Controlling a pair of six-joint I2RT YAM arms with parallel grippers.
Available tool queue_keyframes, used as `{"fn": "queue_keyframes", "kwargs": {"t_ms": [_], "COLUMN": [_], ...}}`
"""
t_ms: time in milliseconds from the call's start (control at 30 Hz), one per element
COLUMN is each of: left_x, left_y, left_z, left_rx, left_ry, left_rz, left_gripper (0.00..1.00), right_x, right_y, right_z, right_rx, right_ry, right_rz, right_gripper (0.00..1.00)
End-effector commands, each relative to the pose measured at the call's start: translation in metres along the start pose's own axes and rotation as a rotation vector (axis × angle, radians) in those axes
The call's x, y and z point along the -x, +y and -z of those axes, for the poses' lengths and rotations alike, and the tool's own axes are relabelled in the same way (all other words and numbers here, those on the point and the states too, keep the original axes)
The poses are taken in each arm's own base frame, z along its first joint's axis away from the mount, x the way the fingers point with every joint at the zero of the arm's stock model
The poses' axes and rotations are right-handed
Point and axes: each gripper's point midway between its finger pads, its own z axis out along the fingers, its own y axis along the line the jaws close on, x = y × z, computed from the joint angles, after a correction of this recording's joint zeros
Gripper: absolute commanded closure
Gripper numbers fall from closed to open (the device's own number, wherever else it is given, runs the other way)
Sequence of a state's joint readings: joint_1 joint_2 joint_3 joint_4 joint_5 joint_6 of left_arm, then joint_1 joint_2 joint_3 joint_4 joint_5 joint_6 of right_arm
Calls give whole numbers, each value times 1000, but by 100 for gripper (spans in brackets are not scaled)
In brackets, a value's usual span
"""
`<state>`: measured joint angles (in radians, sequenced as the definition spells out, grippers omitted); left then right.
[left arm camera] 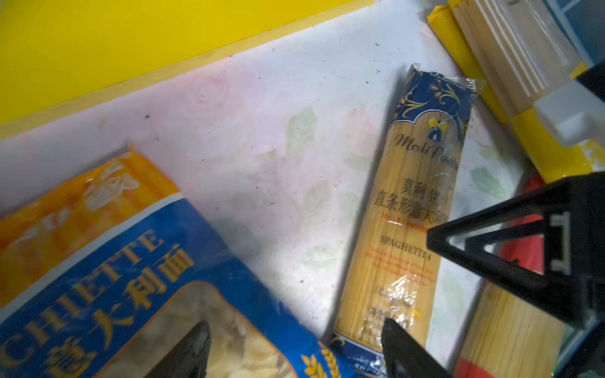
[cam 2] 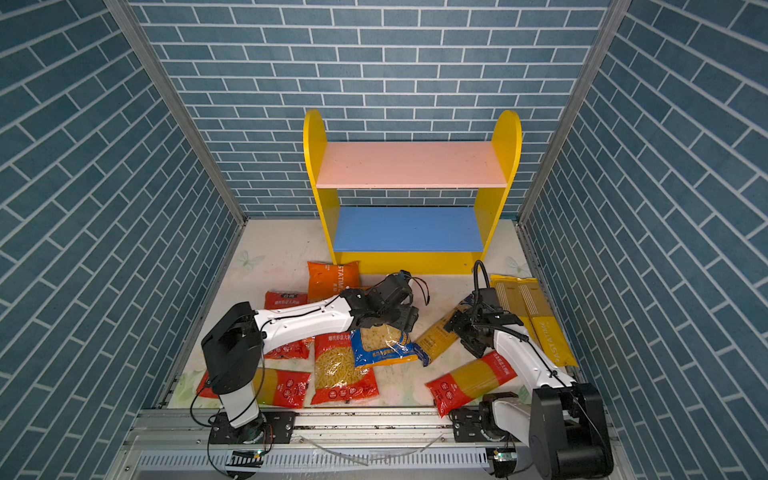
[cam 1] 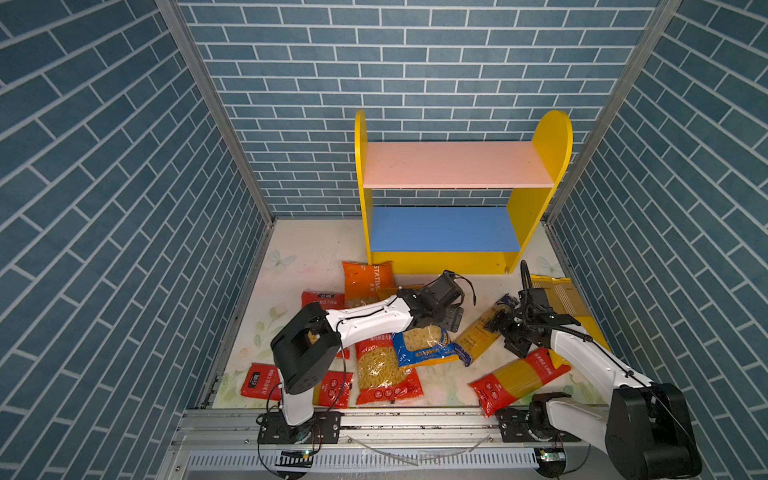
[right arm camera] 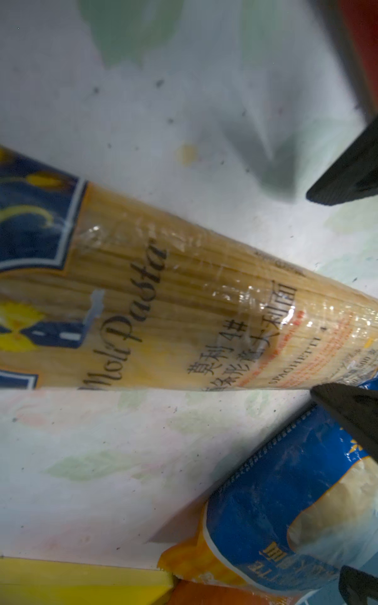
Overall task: Place and organize the pasta boxes and bags onto the shelf
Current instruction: 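Grasp the blue-topped spaghetti pack with the right gripper and stand it upright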
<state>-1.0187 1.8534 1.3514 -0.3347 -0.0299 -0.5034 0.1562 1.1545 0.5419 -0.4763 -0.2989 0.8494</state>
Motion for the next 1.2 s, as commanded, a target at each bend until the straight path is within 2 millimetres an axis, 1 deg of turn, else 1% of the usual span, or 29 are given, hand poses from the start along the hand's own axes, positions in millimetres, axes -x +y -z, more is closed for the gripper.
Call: {"fn": "queue_keyframes", "kwargs": {"t_ms": [0, 133, 233, 367, 500, 567, 733, 800, 1000, 1067, 1167], "left_x": [-4, -5, -8, -10, -18, -18, -6, -1, 10, 13, 18], "left_y": [-20, -31, -32, -27, -18, -14, -8, -7, -6, -4, 1], "left_z": [-10, -30, -38, -37, -37, -33, -17, -11, 8, 13, 20], "left_rx": [-57, -97, -103, -82, -58, -46, -16, -12, -26, -31, -25], "left_ry": [33, 64, 72, 65, 74, 67, 10, -9, -62, -77, -92], "left_rz": [-28, -8, 6, 19, 38, 46, 57, 56, 68, 89, 104], "left_gripper": [19, 24, 25, 25, 25, 25, 25, 25, 25, 25, 24], "right_x": [11, 21, 24, 23, 27, 29, 31, 32, 35, 37, 37], "right_y": [10, 17, 18, 15, 16, 19, 20, 21, 33, 37, 42], "right_z": [-7, -9, -13, -22, -25, -23, -19, -19, -8, -2, 6], "right_rx": [85, 149, 166, 171, 199, 219, 231, 243, 291, 299, 309], "right_ry": [-42, -93, -113, -101, -131, -149, -176, -185, -209, -221, -228], "right_rz": [-51, -45, -27, -42, -51, -49, -25, -21, -3, 10, 31], "right_gripper": [14, 15, 19, 25, 35, 41, 62, 69, 84, 94, 97]}}
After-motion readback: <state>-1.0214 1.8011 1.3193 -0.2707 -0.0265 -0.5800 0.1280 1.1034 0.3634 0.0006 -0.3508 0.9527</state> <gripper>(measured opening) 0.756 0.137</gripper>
